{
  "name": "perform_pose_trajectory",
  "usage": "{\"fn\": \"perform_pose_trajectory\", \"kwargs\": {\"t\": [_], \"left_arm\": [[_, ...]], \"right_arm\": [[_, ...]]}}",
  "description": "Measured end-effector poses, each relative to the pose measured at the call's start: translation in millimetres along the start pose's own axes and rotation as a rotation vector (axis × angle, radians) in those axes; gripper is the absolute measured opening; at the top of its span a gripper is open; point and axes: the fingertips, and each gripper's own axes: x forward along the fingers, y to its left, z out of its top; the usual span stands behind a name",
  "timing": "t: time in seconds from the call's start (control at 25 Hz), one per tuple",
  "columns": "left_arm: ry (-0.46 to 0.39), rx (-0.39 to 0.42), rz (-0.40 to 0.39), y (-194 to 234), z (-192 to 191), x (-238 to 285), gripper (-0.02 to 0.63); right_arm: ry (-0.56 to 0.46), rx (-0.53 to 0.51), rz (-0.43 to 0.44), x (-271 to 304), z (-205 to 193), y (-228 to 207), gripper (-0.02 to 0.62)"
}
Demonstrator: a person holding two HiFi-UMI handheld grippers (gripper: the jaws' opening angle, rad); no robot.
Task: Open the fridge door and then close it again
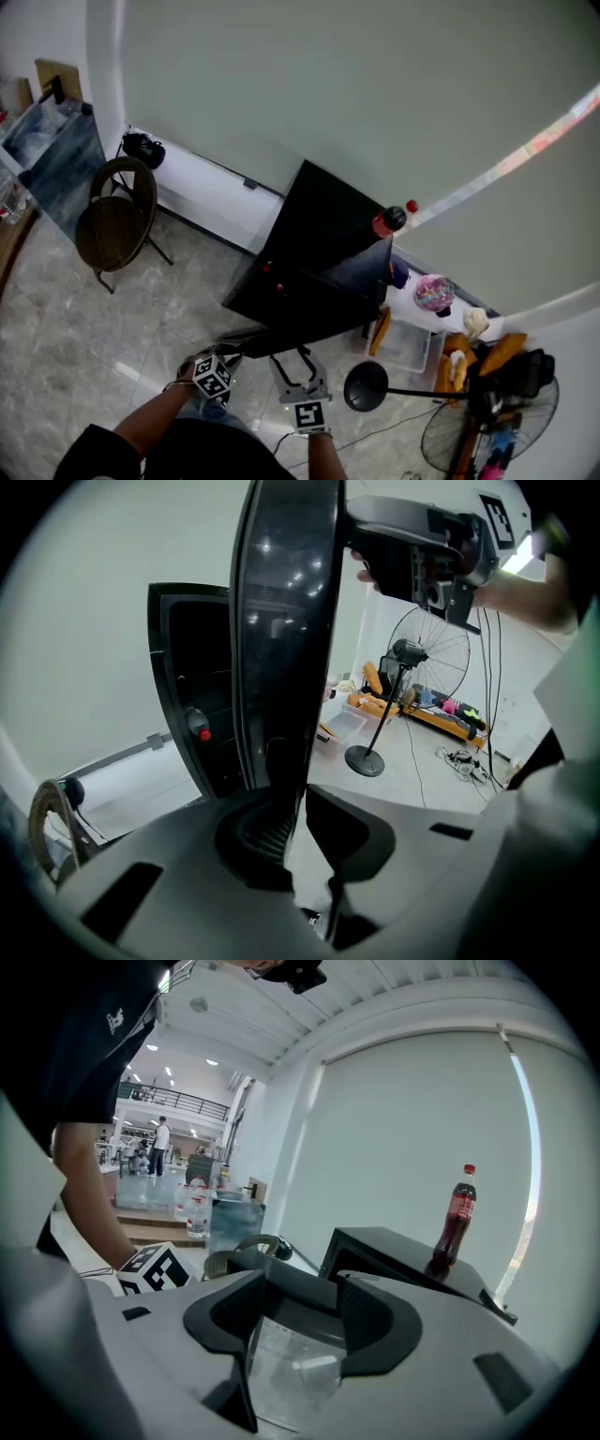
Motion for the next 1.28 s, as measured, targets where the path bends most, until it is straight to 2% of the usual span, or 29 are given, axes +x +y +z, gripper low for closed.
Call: {"fn": "perform_pose_trajectory", "kwargs": {"t": [0.16, 0.36, 0.72, 0.92, 1.08, 1.28], "left_arm": [[0.008, 0.013, 0.004, -6, -2, 1, 0.038], [0.02, 0.04, 0.003, -12, -4, 3, 0.037], [0.027, 0.061, 0.0, -18, -4, 2, 0.035], [0.016, 0.043, 0.051, -26, -5, 4, 0.034], [0.006, -0.007, 0.103, -38, -7, 7, 0.035], [-0.011, -0.124, 0.202, -61, -11, 11, 0.038]], "right_arm": [[-0.042, 0.083, 0.083, -3, -6, 7, 0.192], [-0.061, 0.058, 0.132, -4, -7, 9, 0.192], [-0.064, 0.071, 0.115, -10, -8, 9, 0.193], [-0.093, 0.085, 0.124, -17, -11, 9, 0.192], [-0.125, 0.065, 0.169, -28, -17, 12, 0.19], [-0.153, 0.029, 0.258, -47, -26, 18, 0.189]]}}
